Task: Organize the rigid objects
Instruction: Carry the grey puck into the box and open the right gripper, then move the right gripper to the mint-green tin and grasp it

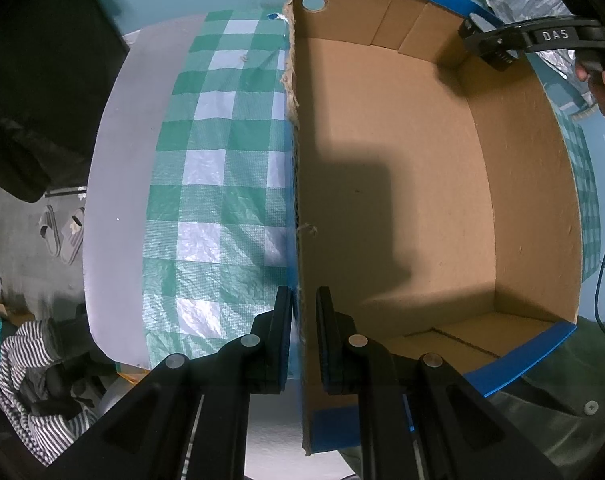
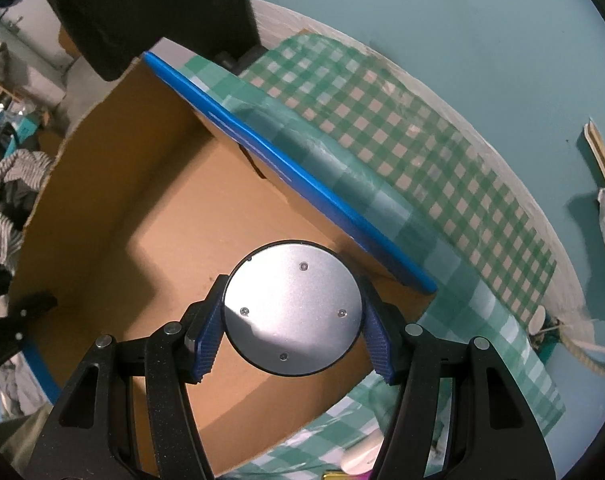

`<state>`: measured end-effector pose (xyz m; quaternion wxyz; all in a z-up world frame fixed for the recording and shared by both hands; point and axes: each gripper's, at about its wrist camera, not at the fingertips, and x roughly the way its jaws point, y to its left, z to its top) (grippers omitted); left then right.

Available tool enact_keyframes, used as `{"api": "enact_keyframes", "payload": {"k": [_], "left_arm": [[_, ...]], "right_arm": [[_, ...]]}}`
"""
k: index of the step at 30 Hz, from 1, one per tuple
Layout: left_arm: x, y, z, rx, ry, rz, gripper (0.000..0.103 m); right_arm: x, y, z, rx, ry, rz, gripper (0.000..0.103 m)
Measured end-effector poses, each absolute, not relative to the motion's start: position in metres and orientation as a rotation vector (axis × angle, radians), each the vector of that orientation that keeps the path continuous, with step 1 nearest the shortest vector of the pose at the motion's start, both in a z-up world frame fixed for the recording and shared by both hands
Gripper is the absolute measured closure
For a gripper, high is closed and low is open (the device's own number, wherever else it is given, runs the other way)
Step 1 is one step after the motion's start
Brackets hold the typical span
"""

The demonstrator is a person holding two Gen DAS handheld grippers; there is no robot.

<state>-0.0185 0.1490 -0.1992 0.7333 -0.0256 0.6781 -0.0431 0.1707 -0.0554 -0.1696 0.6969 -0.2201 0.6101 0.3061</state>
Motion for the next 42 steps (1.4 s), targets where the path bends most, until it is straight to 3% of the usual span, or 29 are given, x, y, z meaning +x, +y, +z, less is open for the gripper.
{"api": "enact_keyframes", "payload": {"k": [28, 42], "left_arm": [[-0.023, 0.146, -0.2, -0.056, 1.501, -0.098, 0.091], [-0.025, 0.141, -0.198, -0.031, 1.502, -0.11, 0.091]], "right_arm": [[0.166, -0.13, -0.107, -0.372, 1.272, 0.636, 0.034], [0.162, -0.188, -0.133, -0.366, 1.346, 0.543, 0.034]]}}
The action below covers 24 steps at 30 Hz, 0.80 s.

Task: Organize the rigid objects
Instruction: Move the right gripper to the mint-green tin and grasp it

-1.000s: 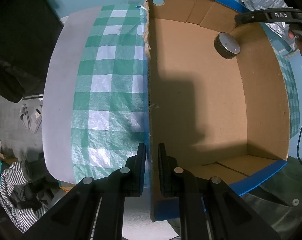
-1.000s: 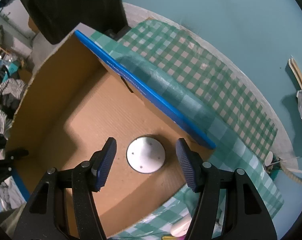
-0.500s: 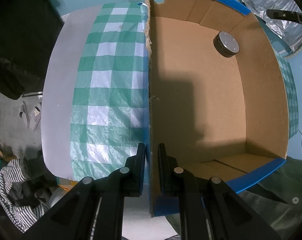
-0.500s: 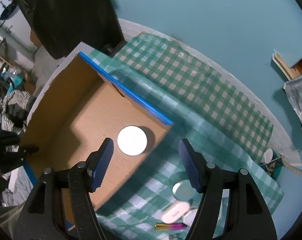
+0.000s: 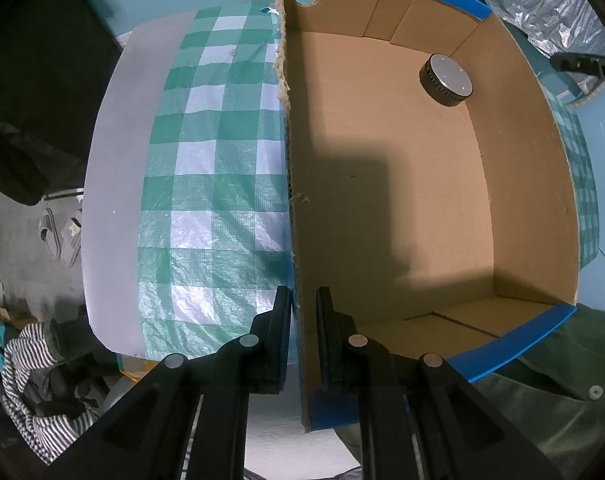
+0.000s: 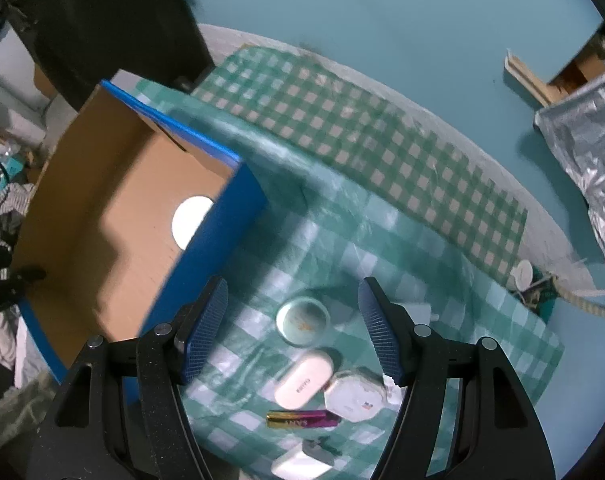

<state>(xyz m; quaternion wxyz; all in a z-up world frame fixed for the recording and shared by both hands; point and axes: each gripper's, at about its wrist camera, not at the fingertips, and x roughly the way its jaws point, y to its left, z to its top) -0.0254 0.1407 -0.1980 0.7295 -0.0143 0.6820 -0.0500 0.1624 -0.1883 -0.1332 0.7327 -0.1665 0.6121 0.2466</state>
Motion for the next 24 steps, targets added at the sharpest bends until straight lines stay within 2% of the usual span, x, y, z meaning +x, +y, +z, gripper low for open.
{"api": "enact_keyframes", "payload": {"k": [15, 24], "left_arm": [[-0.024, 0.141, -0.199, -0.054, 1.498, -0.099, 0.091], [-0.023, 0.143, -0.2, -0.05, 1.506, -0.102, 0.091]], "right_arm": [[0.16, -0.2, -0.206, -0.37, 1.471, 0.508, 0.034], [0.158, -0.197, -0.228, -0.372, 1.482, 0.501, 0.035]]}}
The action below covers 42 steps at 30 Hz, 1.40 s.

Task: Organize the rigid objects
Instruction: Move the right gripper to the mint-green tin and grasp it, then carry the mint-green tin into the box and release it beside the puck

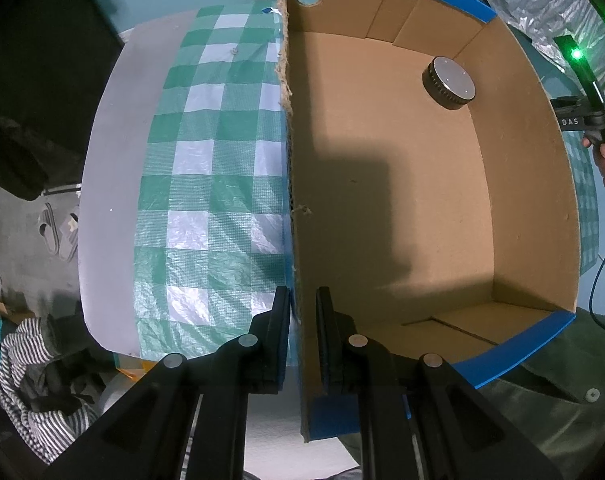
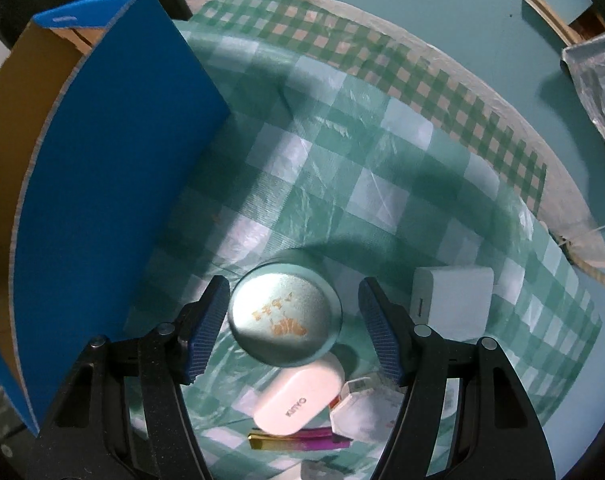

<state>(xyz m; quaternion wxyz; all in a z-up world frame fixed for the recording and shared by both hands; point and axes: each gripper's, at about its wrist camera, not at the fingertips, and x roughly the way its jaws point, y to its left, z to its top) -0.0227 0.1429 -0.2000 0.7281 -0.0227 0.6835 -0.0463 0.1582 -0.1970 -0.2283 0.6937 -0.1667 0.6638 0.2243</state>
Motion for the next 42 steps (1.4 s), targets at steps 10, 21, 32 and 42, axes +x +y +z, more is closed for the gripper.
{"api": "enact_keyframes", "payload": {"k": [10, 21, 32, 42], "left_arm": [[-0.022, 0.143, -0.199, -0.05, 1.504, -0.106, 0.091], [-0.021, 0.14, -0.2, -0.042, 1.505, -0.105, 0.091], [-0.021, 0.14, -0.201, -0.039, 1.505, -0.105, 0.091], [-0.022, 0.14, -0.2, -0.039, 1.503, -0.103, 0.091]], "right_arm": [[0.157, -0.199, -0.226, -0.355, 1.481, 0.527, 0.059], [0.152, -0.192, -0.2, -0.381, 1.451, 0.568, 0.059], [0.151, -0.183, -0.168, -0.42, 1.418, 0.59, 0.059], [0.151, -0.166, -0.137, -0.439, 1.371, 0.639, 0.059]]}}
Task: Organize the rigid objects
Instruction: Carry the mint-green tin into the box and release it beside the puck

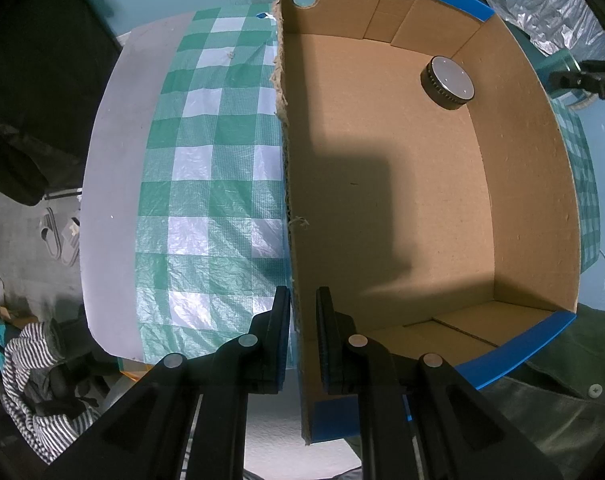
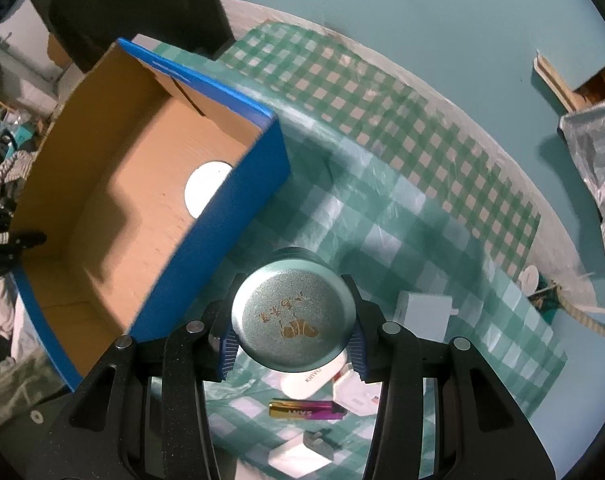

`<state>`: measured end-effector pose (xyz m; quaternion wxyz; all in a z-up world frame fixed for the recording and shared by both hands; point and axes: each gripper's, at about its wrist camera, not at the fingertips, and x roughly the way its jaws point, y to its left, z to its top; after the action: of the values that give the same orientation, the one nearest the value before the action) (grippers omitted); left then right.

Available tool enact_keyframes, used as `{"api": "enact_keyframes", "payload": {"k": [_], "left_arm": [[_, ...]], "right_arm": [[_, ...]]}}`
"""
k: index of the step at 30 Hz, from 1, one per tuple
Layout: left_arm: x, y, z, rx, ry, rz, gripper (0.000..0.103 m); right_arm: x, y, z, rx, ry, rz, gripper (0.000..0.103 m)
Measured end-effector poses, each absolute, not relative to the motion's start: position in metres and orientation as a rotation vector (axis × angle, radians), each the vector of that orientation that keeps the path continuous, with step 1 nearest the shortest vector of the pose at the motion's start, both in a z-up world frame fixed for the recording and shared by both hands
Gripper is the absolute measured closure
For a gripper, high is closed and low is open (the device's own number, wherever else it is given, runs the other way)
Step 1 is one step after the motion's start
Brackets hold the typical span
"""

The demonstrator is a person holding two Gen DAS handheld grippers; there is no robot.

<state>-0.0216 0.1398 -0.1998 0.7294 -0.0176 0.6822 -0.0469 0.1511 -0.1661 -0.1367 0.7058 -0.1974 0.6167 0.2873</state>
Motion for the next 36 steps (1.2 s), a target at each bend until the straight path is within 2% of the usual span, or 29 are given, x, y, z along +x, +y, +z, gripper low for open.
{"api": "enact_keyframes", "payload": {"k": [17, 36], "left_arm": [[-0.022, 0.14, -0.199, -0.04, 1.503, -0.098, 0.091], [-0.024, 0.14, -0.2, -0.04, 1.501, -0.094, 0.091]], "right_arm": [[0.147, -0.099, -0.105, -0.487, 1.29, 0.783, 0.059], [0.121, -0.065, -0.168, -0.596, 1.404, 0.82, 0.059]]}}
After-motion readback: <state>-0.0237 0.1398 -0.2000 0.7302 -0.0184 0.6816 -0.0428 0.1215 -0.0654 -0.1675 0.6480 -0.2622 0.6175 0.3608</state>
